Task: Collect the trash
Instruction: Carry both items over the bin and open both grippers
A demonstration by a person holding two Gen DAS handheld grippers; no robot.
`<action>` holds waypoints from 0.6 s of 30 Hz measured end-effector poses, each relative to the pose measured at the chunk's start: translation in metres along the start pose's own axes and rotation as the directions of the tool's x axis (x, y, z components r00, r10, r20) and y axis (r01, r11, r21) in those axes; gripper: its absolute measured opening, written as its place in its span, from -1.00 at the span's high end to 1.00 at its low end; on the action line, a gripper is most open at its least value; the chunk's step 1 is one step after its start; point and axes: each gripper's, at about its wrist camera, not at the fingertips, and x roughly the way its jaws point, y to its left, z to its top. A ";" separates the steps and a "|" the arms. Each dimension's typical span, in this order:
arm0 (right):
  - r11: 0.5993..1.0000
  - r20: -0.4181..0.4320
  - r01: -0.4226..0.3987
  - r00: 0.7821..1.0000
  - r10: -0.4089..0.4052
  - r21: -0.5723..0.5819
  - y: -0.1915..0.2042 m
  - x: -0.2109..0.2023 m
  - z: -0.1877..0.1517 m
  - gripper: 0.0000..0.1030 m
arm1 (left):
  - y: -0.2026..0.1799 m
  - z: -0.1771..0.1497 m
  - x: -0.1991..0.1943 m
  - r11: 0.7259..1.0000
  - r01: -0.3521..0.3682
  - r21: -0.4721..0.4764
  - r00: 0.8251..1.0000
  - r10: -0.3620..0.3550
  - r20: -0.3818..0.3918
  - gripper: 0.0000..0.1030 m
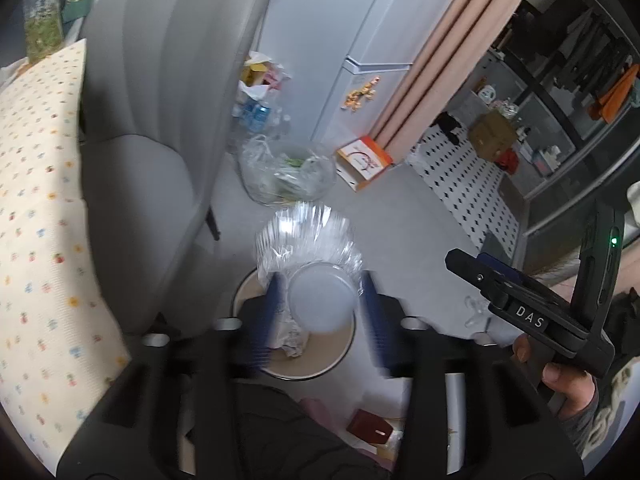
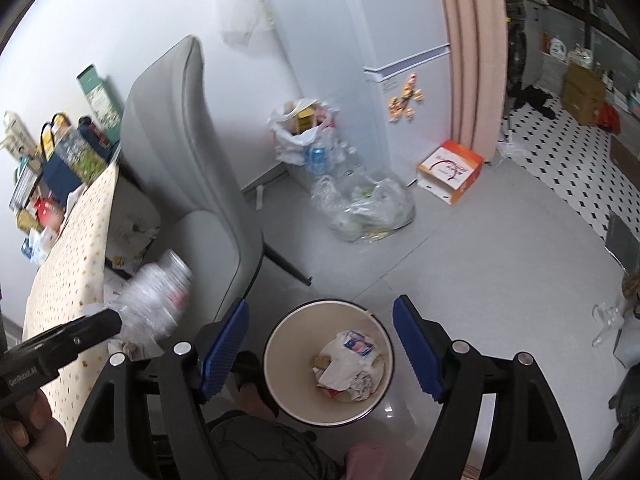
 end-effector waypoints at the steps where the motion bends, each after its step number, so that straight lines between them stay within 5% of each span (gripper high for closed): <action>1: 1.000 0.003 0.003 1.000 -0.003 0.005 -0.003 -0.002 0.001 -0.42 | 0.002 0.001 -0.004 1.000 -0.002 -0.012 1.000 0.002 0.025 -0.62; 18: 0.995 -0.020 -0.075 0.997 0.074 -0.069 0.047 0.005 -0.001 -0.55 | 0.080 -0.005 -0.075 0.982 -0.045 -0.183 0.983 0.076 0.166 -0.88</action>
